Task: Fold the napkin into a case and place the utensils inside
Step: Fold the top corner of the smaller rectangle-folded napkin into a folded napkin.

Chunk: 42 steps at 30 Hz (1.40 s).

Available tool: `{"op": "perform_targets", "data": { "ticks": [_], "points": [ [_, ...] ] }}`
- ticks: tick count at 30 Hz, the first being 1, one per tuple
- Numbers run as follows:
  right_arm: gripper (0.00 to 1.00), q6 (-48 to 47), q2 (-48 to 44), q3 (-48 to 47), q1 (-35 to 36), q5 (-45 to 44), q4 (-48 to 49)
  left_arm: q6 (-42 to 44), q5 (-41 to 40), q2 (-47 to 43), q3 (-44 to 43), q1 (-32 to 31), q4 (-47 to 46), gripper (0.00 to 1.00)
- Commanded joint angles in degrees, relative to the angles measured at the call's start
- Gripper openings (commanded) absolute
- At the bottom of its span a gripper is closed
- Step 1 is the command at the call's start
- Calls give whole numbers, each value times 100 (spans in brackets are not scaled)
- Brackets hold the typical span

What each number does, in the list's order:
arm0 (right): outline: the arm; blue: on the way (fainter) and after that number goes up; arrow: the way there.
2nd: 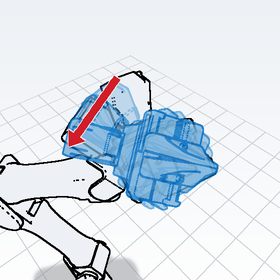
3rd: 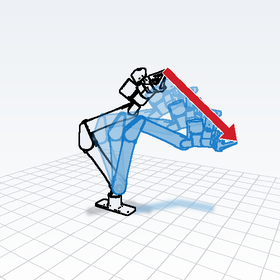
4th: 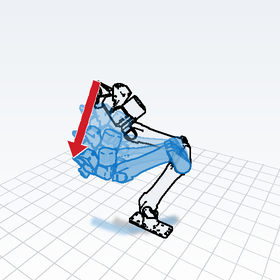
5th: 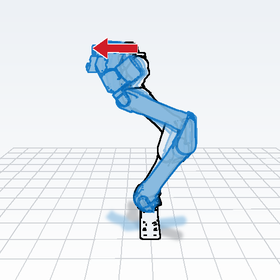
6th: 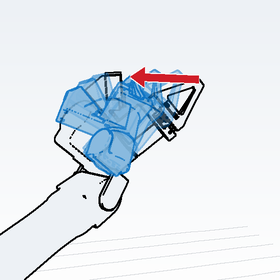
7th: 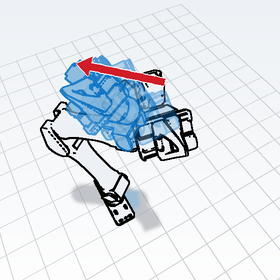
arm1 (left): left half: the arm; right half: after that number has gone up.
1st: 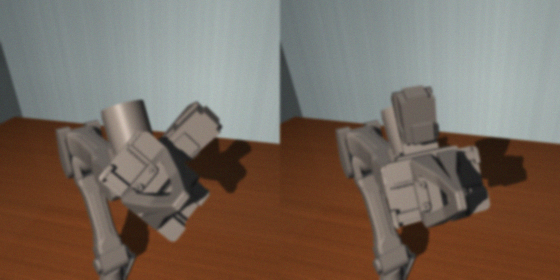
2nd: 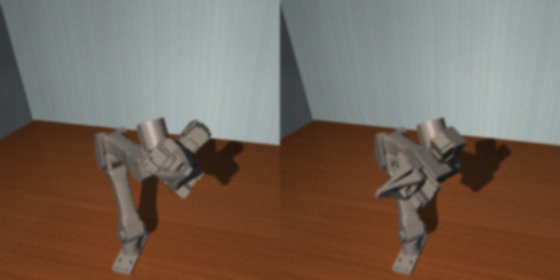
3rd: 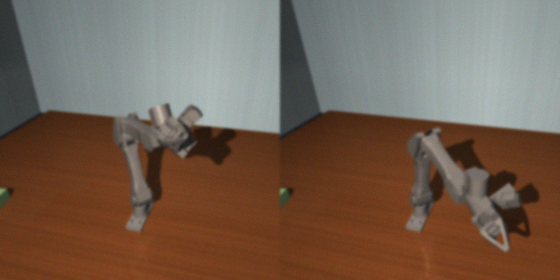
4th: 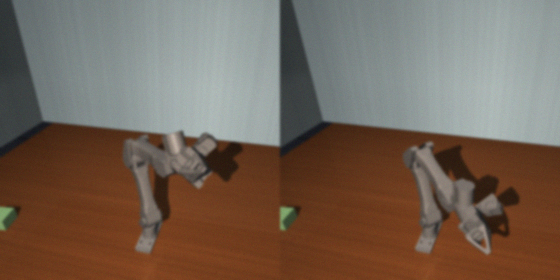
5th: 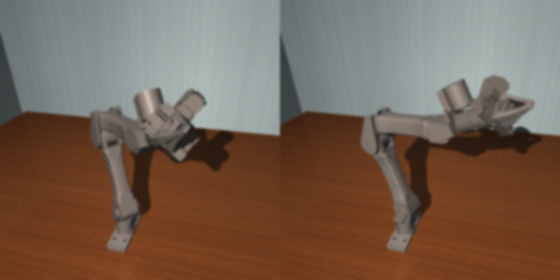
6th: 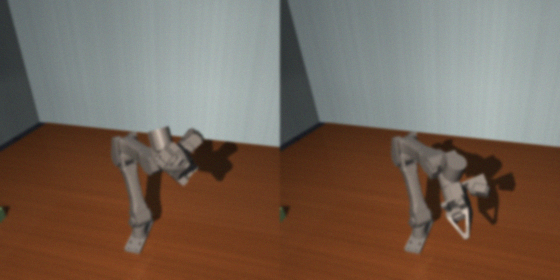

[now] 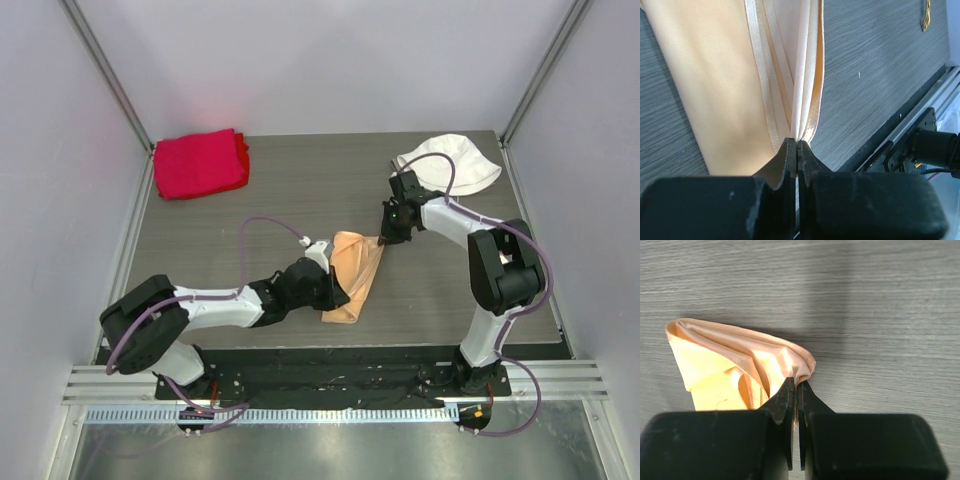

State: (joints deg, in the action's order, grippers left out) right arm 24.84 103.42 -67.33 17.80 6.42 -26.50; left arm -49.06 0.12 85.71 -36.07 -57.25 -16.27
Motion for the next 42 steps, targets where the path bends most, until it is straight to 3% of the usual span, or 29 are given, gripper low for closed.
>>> {"op": "perform_targets", "data": {
  "ticks": [1, 9, 12, 17, 20, 21, 27, 31, 33, 34, 37, 38, 42],
  "points": [
    [5, -164, -208, -570, 197, -974, -302, 45, -310, -379, 188, 4, -52, 0],
    [5, 47, 20, -1115, 513, -1309, -680, 46, -934, -836, 689, 21, 317, 0],
    [13, 135, 161, -1317, 628, -1327, -786, -16, -1005, -924, 847, 21, 379, 0],
    [17, 275, 284, -1432, 672, -1125, -795, -165, -1286, -995, 1076, 30, 388, 0],
    [11, 302, 363, -1493, 663, -879, -734, -131, -1331, -1091, 1182, 30, 353, 0],
    [1, 319, 442, -1537, 672, -827, -716, -122, -1296, -1135, 1190, 30, 318, 0],
    [1, 390, 592, -1555, 628, -404, -575, 203, -611, -1250, 1085, 30, 29, 0],
    [26, 338, 242, -1310, 567, -553, -540, 195, -416, -1311, 1006, 30, -25, 0],
    [33, 302, 74, -1099, 566, -824, -540, 186, -495, -1338, 1032, 30, -51, 0],
    [43, 276, -83, -1011, 566, -870, -523, 195, -495, -1329, 1024, 30, -34, 0],
    [60, 241, -234, -677, 566, -879, -496, 195, -399, -1294, 997, 30, -86, 0],
    [70, 241, -330, -467, 566, -870, -453, 177, -373, -1242, 980, 30, -78, 0],
    [80, 512, -427, 0, 566, -320, -137, 107, -311, -1171, 1023, 30, -174, 0]
  ]
}}
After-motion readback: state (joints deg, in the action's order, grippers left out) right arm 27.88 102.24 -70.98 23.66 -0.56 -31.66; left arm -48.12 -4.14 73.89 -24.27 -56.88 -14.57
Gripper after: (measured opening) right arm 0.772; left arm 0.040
